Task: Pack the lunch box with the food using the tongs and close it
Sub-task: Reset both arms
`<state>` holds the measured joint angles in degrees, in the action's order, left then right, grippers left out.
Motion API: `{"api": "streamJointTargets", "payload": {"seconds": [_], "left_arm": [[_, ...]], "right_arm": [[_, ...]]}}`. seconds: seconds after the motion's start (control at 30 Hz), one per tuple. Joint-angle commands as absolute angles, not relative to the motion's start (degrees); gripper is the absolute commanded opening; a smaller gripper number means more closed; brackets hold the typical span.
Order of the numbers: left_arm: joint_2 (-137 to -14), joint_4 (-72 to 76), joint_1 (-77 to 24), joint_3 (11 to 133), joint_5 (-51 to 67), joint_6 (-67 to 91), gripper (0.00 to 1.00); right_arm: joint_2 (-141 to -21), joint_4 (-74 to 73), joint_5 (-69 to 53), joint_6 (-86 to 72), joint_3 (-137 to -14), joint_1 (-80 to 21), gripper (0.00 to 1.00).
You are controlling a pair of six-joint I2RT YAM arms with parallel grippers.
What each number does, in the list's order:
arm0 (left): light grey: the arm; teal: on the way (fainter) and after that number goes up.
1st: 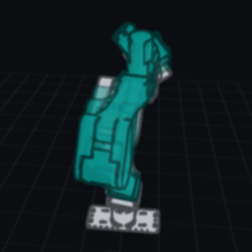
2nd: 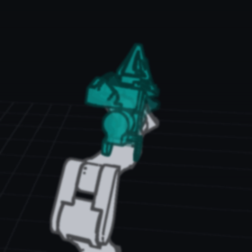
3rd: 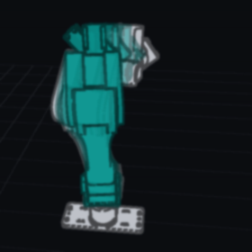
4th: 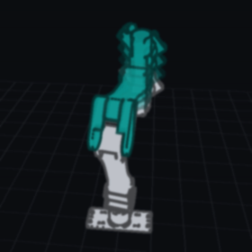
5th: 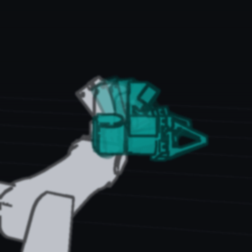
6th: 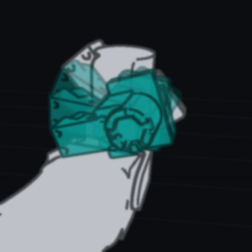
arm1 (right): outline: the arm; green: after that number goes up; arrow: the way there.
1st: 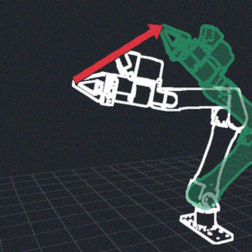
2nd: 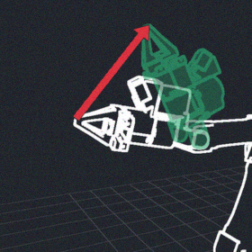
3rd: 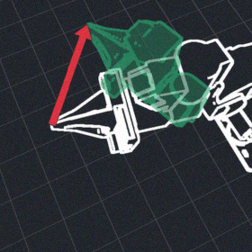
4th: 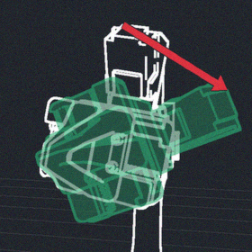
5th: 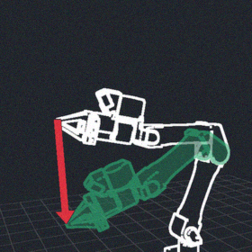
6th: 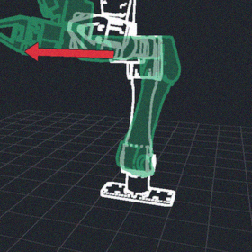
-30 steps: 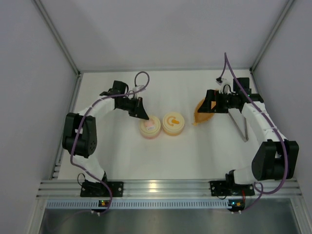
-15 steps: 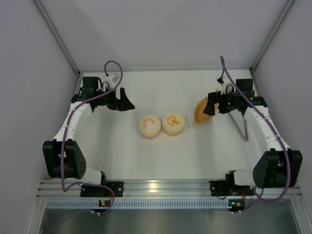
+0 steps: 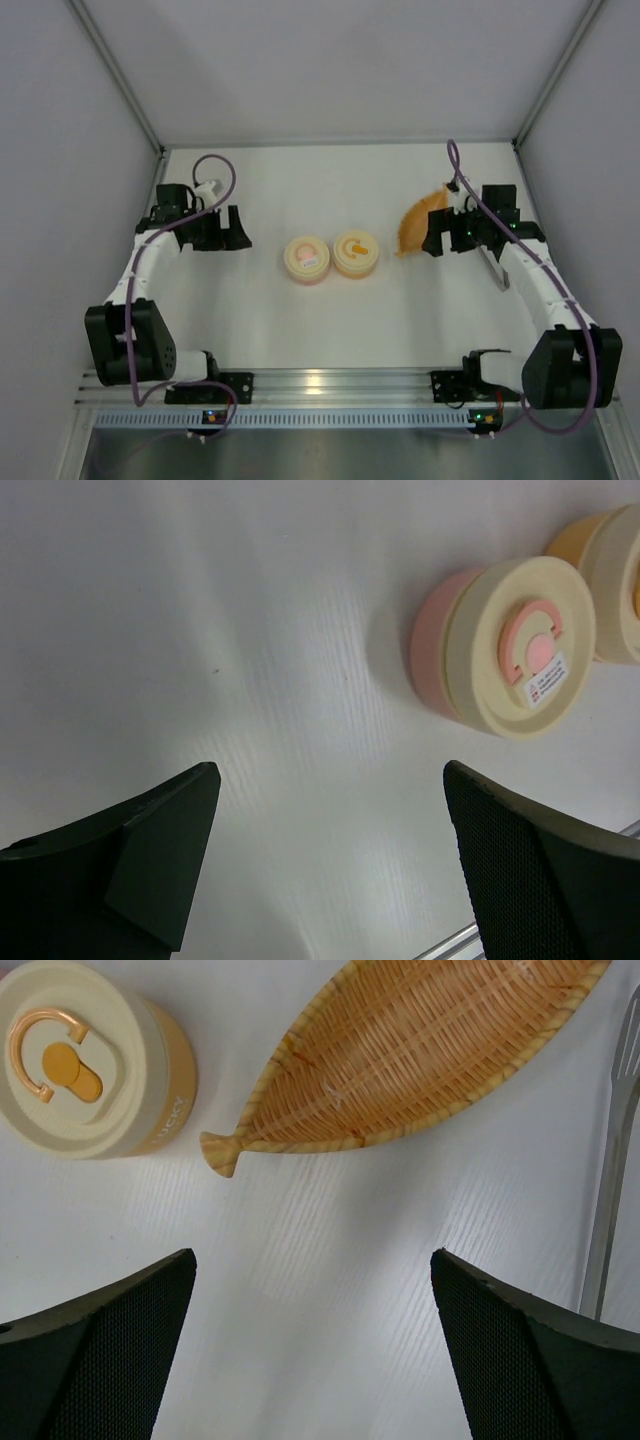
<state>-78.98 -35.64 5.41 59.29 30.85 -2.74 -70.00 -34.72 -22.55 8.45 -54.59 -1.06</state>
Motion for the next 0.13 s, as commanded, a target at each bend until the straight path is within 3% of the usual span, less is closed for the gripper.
{"api": "streamJointTargets", "payload": {"seconds": [0.0,0.1], "left_arm": [[-76.2,-33.3,7.3,58.4,29.8,-3.6,0.98],[-75.3,-33.3,7.3,58.5,29.3,-3.9,0.98]], "right_arm": [[-66.8,-30.1,-21.3,9.2,-54.1,-0.5,0.99],[-66.4,-30.3,-21.2,9.3,-54.3,-0.6,0.99]]}}
